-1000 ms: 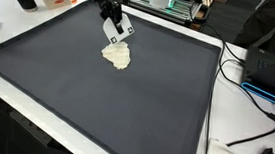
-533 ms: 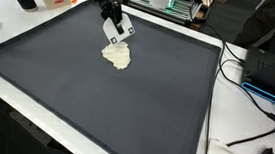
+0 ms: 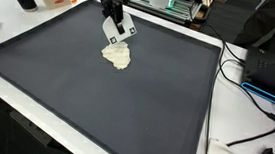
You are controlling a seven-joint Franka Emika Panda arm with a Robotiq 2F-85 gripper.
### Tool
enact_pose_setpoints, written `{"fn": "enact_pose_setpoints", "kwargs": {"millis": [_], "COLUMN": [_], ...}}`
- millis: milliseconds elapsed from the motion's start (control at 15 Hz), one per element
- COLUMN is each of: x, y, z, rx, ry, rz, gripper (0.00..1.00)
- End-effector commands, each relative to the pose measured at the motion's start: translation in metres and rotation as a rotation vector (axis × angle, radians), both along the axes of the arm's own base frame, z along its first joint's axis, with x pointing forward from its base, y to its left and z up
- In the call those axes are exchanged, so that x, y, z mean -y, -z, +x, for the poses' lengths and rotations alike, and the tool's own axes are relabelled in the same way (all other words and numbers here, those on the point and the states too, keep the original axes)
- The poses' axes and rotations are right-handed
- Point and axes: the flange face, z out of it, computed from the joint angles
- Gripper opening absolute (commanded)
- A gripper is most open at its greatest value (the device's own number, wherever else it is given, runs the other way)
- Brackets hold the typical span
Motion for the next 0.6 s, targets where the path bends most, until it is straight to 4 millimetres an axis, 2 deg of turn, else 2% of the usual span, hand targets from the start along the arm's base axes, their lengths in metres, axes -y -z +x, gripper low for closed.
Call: {"fn": "enact_pose_setpoints", "kwargs": {"millis": [0,533], "x": [-0.013,-0.038], "y": [-0.015,-0.05], "z": [-0.008,-0.015], "rx": [-0.01,-0.048], "ry": [0.039,0.069], "rz": [-0.04,-0.154], "gripper": [0.01,0.01]}}
